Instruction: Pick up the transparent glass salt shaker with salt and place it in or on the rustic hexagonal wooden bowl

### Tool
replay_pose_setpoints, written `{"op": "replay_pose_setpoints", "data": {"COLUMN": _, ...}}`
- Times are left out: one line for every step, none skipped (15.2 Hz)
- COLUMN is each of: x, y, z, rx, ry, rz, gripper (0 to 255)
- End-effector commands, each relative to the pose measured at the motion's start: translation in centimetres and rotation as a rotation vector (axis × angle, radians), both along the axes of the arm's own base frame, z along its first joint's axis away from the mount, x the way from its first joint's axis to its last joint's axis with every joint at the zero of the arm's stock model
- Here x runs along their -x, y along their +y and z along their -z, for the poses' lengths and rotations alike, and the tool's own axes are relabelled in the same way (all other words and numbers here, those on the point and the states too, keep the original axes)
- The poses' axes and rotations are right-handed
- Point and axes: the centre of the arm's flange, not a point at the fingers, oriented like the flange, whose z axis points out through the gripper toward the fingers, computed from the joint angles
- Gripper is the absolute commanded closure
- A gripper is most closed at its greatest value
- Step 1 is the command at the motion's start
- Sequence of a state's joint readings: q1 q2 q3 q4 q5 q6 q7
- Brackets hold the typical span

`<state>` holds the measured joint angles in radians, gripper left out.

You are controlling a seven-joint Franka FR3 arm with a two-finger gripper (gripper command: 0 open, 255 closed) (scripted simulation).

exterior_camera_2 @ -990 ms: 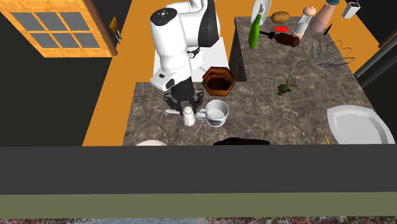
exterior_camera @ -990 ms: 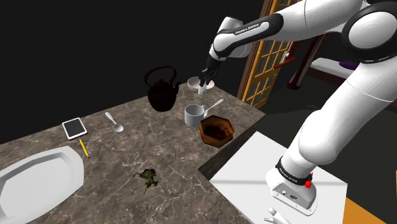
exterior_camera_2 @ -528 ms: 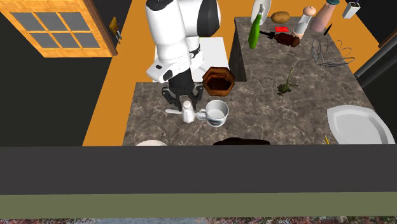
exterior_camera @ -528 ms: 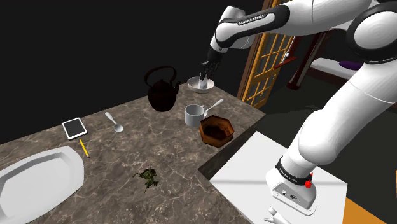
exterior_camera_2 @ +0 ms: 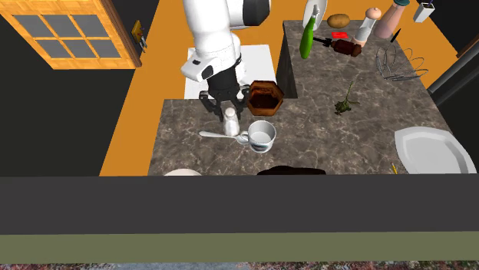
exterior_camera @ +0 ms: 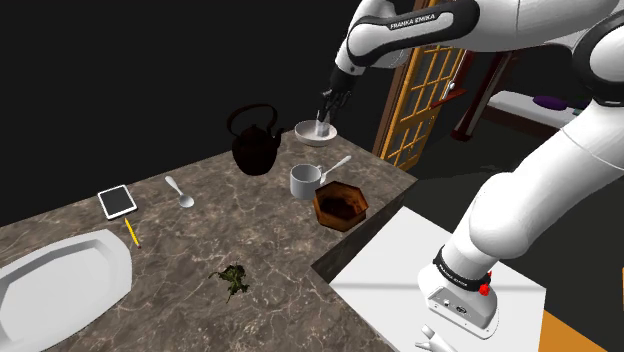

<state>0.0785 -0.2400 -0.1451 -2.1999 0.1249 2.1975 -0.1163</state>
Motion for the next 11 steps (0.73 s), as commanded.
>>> {"op": "replay_pose_setpoints", "data": {"x": 2.1, "y": 1.5, "z": -0.3, "rx": 0.001, "ry": 0.000, "rz": 0.000, "gripper": 255}}
{"op": "replay_pose_setpoints", "data": {"x": 3.2, "y": 2.2, "z": -0.3, "rx": 0.001, "ry": 0.000, "rz": 0.000, "gripper": 255}}
{"op": "replay_pose_setpoints", "data": {"x": 4.3, "y": 2.9, "z": -0.4, "rx": 0.001, "ry": 0.000, "rz": 0.000, "gripper": 255}}
{"op": "replay_pose_setpoints", "data": {"x": 5.4, "y": 3.6, "z": -0.5, "rx": 0.001, "ry": 0.000, "rz": 0.000, "gripper": 255}}
{"op": "replay_pose_setpoints", "data": {"x": 6.5, "y": 4.3, "z": -0.6, "rx": 0.001, "ry": 0.000, "rz": 0.000, "gripper": 255}}
{"op": "replay_pose_setpoints", "data": {"x": 7.6, "y": 5.1, "z": -0.6, "rx": 0.001, "ry": 0.000, "rz": 0.000, "gripper": 255}}
{"op": "replay_pose_setpoints", "data": {"x": 8.7, "y": 5.8, "z": -0.7, "rx": 0.001, "ry": 0.000, "rz": 0.000, "gripper": 255}}
{"op": "replay_pose_setpoints", "data": {"x": 9.8, "y": 6.5, "z": -0.8, "rx": 0.001, "ry": 0.000, "rz": 0.000, "gripper": 255}}
{"op": "replay_pose_setpoints", "data": {"x": 11.0, "y": 7.2, "z": -0.8, "rx": 0.001, "ry": 0.000, "rz": 0.000, "gripper": 255}}
{"op": "replay_pose_setpoints", "data": {"x": 12.1, "y": 7.9, "z": -0.9, "rx": 0.001, "ry": 0.000, "rz": 0.000, "gripper": 255}}
{"op": "replay_pose_setpoints", "data": {"x": 13.2, "y": 8.7, "z": -1.0, "rx": 0.001, "ry": 0.000, "rz": 0.000, "gripper": 255}}
